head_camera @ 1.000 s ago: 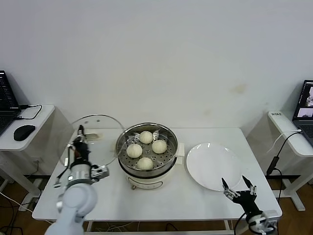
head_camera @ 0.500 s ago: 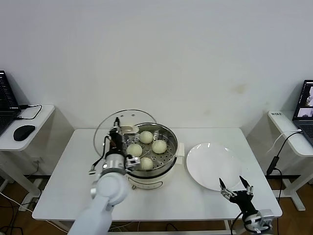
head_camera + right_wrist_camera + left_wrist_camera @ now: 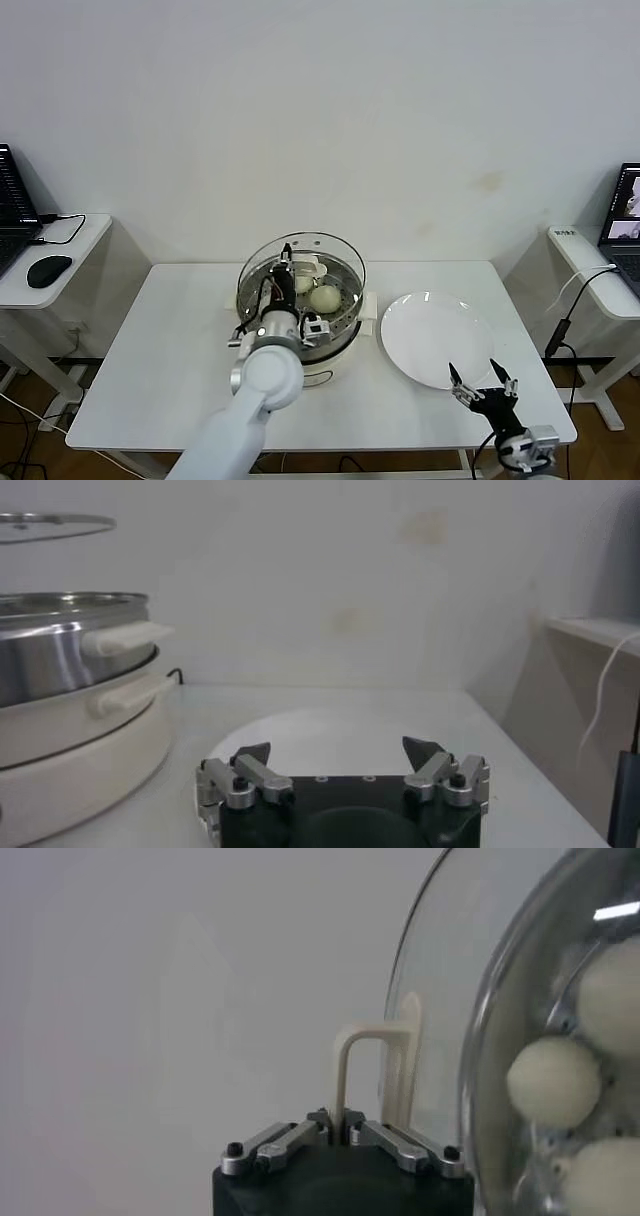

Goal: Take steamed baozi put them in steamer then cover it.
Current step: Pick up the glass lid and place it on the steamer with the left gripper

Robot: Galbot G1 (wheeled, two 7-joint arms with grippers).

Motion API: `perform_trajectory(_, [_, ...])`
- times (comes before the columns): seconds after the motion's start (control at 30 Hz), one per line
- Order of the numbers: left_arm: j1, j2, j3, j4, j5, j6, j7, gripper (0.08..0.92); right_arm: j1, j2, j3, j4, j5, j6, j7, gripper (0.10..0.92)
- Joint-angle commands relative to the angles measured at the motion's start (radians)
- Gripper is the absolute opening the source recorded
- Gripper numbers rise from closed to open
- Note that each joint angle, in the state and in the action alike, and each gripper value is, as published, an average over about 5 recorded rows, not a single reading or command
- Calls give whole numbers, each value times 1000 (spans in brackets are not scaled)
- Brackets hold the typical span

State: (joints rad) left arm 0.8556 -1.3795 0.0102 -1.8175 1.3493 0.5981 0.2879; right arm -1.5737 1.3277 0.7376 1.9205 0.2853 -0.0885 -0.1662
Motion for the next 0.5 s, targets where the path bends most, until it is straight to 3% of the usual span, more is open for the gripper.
perform_trajectory(0.03, [-25,-20,39,78,35,5,15,144,9,2,-5,-9,-3,0,-1,823])
perform_trajectory(0.5, [-3,-18,26,86,75,5,33,144,18,-1,-12,-21,-5,0,-3,823])
